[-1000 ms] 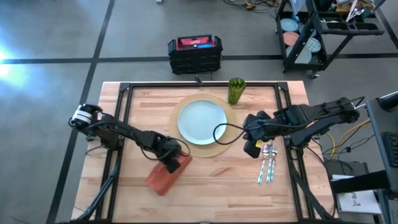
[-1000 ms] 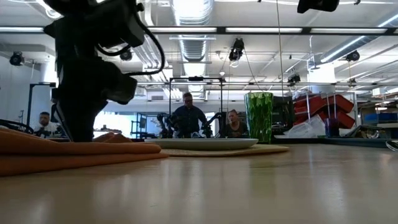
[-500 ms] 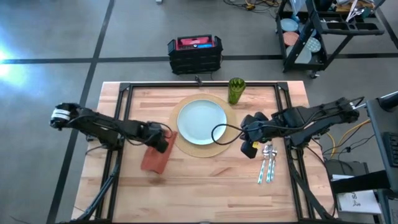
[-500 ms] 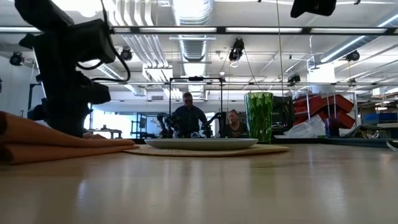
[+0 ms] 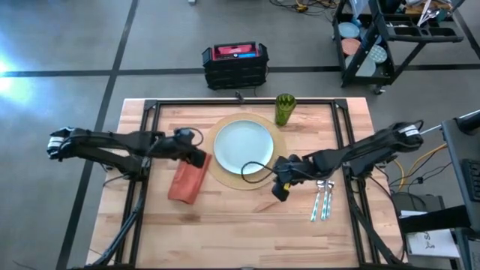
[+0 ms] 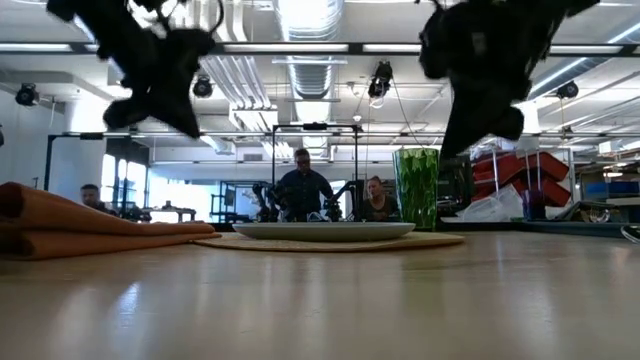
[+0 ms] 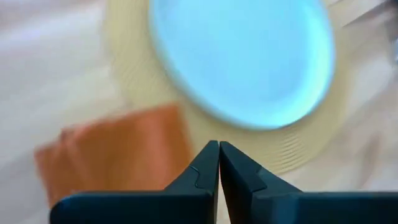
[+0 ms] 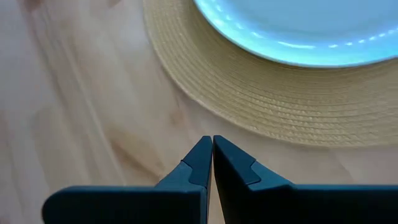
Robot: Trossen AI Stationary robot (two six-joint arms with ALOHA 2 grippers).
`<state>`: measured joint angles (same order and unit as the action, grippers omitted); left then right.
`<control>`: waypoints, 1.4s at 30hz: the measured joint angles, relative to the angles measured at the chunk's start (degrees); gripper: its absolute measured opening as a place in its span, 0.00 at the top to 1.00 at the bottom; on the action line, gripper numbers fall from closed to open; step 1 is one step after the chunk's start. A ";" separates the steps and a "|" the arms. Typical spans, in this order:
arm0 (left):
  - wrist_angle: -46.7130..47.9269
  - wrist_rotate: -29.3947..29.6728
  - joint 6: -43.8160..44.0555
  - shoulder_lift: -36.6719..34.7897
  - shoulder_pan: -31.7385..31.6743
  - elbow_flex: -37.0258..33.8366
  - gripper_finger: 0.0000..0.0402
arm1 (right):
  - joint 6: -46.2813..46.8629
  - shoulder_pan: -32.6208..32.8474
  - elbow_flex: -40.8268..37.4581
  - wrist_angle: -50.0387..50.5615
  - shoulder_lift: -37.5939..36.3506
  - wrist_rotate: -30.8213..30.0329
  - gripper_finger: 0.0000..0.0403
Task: Set table place
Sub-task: Fold the orange table napkin
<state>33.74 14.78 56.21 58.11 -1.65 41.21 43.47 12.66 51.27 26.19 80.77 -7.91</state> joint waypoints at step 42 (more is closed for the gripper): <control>28.21 0.62 9.28 7.25 16.30 14.52 1.00 | 2.86 4.18 11.70 1.35 17.64 6.43 1.00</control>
<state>61.95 15.39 65.49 65.36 14.64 55.73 46.33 16.83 62.97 27.54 98.41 -1.48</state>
